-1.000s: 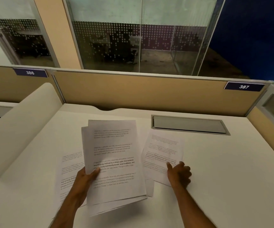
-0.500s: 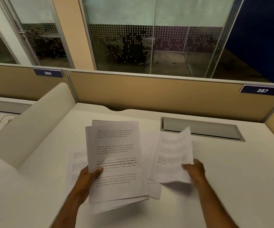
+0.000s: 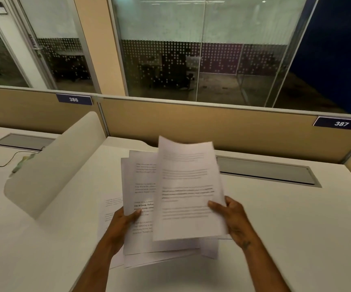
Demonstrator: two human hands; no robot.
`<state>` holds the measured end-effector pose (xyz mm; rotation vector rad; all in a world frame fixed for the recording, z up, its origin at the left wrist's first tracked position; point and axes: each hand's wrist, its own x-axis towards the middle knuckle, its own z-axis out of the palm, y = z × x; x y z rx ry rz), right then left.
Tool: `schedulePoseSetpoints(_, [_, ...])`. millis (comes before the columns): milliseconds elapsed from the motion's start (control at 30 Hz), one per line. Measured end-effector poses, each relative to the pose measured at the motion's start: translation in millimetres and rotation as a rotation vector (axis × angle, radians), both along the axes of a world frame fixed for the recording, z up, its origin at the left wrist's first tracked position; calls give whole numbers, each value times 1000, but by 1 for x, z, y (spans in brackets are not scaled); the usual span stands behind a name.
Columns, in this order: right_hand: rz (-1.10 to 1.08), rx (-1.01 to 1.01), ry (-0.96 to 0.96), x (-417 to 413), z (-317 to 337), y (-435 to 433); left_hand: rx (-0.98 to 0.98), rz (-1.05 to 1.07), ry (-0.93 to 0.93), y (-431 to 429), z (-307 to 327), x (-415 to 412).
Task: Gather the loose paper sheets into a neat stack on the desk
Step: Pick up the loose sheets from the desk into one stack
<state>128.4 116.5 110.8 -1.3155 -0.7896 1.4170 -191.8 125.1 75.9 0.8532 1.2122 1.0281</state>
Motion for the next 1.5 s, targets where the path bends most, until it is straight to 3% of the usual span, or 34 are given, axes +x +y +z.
schedulePoseSetpoints(267, [56,2,-155,-77,-31,0,14,56,-34,-3,6,-2])
schedulePoseSetpoints(433, [-1,31,-205,-73,-45,13,80,81,69,-10,6,-4])
schedulePoseSetpoints(500, [-190,-57,-384,-48,-63,21,86,91,86,-12,3,-10])
schedulePoseSetpoints(567, [-320,-293,-724,-14,-88,26,82,103,87,-16,1,-17])
schedulePoseSetpoints(633, [-295,-542,-997,12,-110,21,75,124,83,-21,0,-22])
schedulePoseSetpoints(700, [-217,-621,-1097,25,-123,14,68,149,76,-25,-2,-27])
schedulePoseSetpoints(767, [-201,-621,-1027,31,-132,15,55,172,67,-29,-4,-32])
schedulePoseSetpoints(933, [-331,-690,-547,48,-133,28,41,199,57,-32,-7,-38])
schedulePoseSetpoints(1000, [-467,-606,-391,49,-113,28,49,196,61,-31,-5,-41])
schedulePoseSetpoints(1067, [-668,-370,-375,47,-80,26,55,193,69,-29,-4,-44])
schedulePoseSetpoints(1133, [-820,-93,-466,38,-46,22,57,195,71,-26,-3,-49])
schedulePoseSetpoints(1200, [-848,157,-692,23,-21,15,56,202,75,-24,-2,-54])
schedulePoseSetpoints(1333, [-568,458,-1085,-28,-31,6,60,196,77,-24,0,-60])
schedulePoseSetpoints(1433, [-264,411,-1262,-70,-73,1,52,196,80,-25,-2,-69])
schedulePoseSetpoints(1500, [-78,344,-1266,-90,-98,-1,47,199,87,-27,-2,-76])
